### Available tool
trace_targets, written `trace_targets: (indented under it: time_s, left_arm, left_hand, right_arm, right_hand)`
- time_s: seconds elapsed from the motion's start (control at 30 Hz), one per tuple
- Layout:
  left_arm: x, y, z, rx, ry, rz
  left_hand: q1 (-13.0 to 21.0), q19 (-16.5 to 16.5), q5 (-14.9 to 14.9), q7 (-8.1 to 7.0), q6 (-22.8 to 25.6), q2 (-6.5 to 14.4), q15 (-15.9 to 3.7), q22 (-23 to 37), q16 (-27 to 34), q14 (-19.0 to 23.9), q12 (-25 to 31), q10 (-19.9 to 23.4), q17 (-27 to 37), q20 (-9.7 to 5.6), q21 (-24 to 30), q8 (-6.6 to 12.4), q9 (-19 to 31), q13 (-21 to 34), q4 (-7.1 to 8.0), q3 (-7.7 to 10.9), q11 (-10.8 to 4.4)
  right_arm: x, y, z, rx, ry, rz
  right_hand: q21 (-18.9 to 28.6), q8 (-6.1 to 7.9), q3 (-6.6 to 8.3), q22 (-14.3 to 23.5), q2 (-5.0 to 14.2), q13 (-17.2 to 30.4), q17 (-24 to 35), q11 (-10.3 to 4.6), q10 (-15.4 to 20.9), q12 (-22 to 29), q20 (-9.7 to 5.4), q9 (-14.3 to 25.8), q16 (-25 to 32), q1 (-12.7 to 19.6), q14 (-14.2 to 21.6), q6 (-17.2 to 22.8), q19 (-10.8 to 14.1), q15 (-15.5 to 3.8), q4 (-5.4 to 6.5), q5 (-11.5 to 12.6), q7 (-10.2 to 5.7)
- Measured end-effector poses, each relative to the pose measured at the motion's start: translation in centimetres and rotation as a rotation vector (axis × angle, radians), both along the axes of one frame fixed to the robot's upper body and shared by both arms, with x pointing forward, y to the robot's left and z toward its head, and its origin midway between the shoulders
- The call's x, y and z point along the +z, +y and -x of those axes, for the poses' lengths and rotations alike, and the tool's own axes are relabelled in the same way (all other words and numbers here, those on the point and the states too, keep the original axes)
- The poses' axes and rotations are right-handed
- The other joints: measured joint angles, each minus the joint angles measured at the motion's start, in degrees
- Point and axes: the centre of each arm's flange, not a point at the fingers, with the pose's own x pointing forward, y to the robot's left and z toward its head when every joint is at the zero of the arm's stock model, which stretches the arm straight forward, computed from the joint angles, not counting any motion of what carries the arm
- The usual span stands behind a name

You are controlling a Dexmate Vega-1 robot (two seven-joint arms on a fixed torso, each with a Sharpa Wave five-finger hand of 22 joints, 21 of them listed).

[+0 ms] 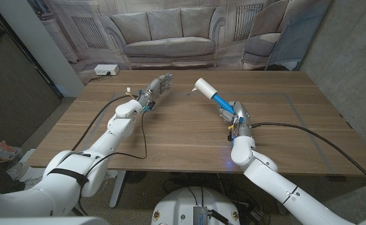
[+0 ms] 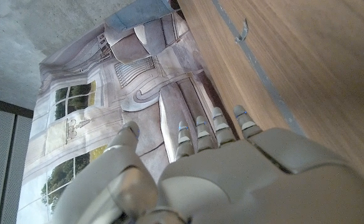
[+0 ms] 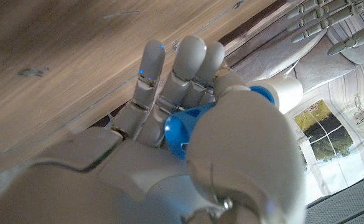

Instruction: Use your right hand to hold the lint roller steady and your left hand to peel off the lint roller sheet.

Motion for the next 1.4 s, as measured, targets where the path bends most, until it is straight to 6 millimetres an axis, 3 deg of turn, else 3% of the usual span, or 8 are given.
trace_targets:
  time_s: [0.13,0.43,0.63,0.73,0.97,1.4]
  left_arm:
    - [0.7,-0.3,0.5,0.002,-0.038,-0.055]
    - [1.9,-1.3,1.5,-0.016,-0.111,-0.173]
    - [2.4,-1.9,2.0,-0.029,-0.134,-0.222]
    - [2.7,-2.3,2.3,-0.038,-0.154,-0.251]
    - [3.4,-3.3,2.7,-0.060,-0.181,-0.287]
    - [4.8,-5.2,3.3,-0.099,-0.226,-0.375]
  left_hand:
    - [3.80,-1.54,0.00,-0.28,5.30,-0.93,-0.20,0.27,0.02,0.19,0.66,2.06,0.76,0.22,0.00,1.56,0.18,0.57,-2.89,0.84,-1.00]
    - [8.35,-4.04,0.70,-1.01,5.76,-5.20,0.23,0.53,0.02,-1.71,0.98,1.98,1.99,0.72,-0.50,1.56,0.56,1.76,-6.29,0.10,-1.83]
    - [9.87,-4.26,1.12,-1.43,5.99,-6.70,0.95,0.53,-0.22,-2.43,0.98,1.45,2.56,0.94,-0.50,1.56,0.59,2.16,-6.77,0.13,-1.75]
    - [12.74,-4.35,1.85,-1.96,7.75,-6.29,1.04,0.75,-0.22,-2.51,0.98,1.45,3.14,1.03,-0.50,2.15,0.85,2.57,-7.16,0.52,-1.75]
    - [15.32,-4.35,2.09,-2.22,9.26,-5.65,1.34,0.80,0.25,-2.81,1.32,1.46,3.99,1.02,-0.49,2.60,0.85,3.09,-7.11,1.01,-1.74]
    - [21.17,-3.06,2.54,-1.45,10.03,-5.35,1.34,0.79,0.68,-2.81,1.78,2.00,5.06,1.03,0.23,2.81,1.12,3.88,-7.60,2.44,-2.25]
  right_arm:
    - [0.0,-0.2,0.0,0.008,0.001,-0.024]
    - [-0.1,-0.4,0.2,0.016,-0.006,-0.048]
    - [0.1,-0.2,0.3,0.029,-0.015,-0.056]
    - [-0.1,-0.2,0.2,0.034,-0.016,-0.059]
    - [0.0,-0.2,0.1,0.053,-0.024,-0.064]
    - [0.3,-0.1,-0.1,0.071,-0.043,-0.071]
  right_hand:
    - [0.42,0.00,0.16,0.00,-0.07,0.00,0.49,0.10,0.10,0.18,0.00,0.38,0.23,-0.53,0.10,0.00,0.00,0.10,-0.15,0.00,0.00]
    - [0.79,-0.62,0.87,0.00,-0.18,0.13,0.73,0.14,0.14,0.21,0.00,0.65,0.23,-1.03,-0.04,0.00,0.00,0.19,-0.37,0.00,0.00]
    - [0.88,-1.17,1.41,0.01,-0.18,0.13,1.02,0.17,0.16,0.43,0.00,0.92,0.23,-1.18,-0.05,0.21,0.00,0.18,-0.80,0.00,-0.21]
    - [1.22,-1.33,1.48,0.01,-0.24,0.00,1.38,0.18,0.17,0.43,0.00,0.89,0.63,-1.27,-0.06,0.21,0.00,0.17,-0.87,0.00,-0.21]
    - [1.33,-1.67,2.27,0.14,-0.26,0.14,2.26,0.19,0.17,0.65,0.00,0.75,0.86,-1.54,-0.07,0.21,-0.01,0.16,-1.03,-0.01,-0.21]
    - [1.43,-2.14,2.81,0.16,-0.36,0.35,2.83,0.19,0.16,0.87,0.01,0.92,1.12,-2.54,-0.09,0.21,-0.01,0.14,-1.24,-0.01,-0.21]
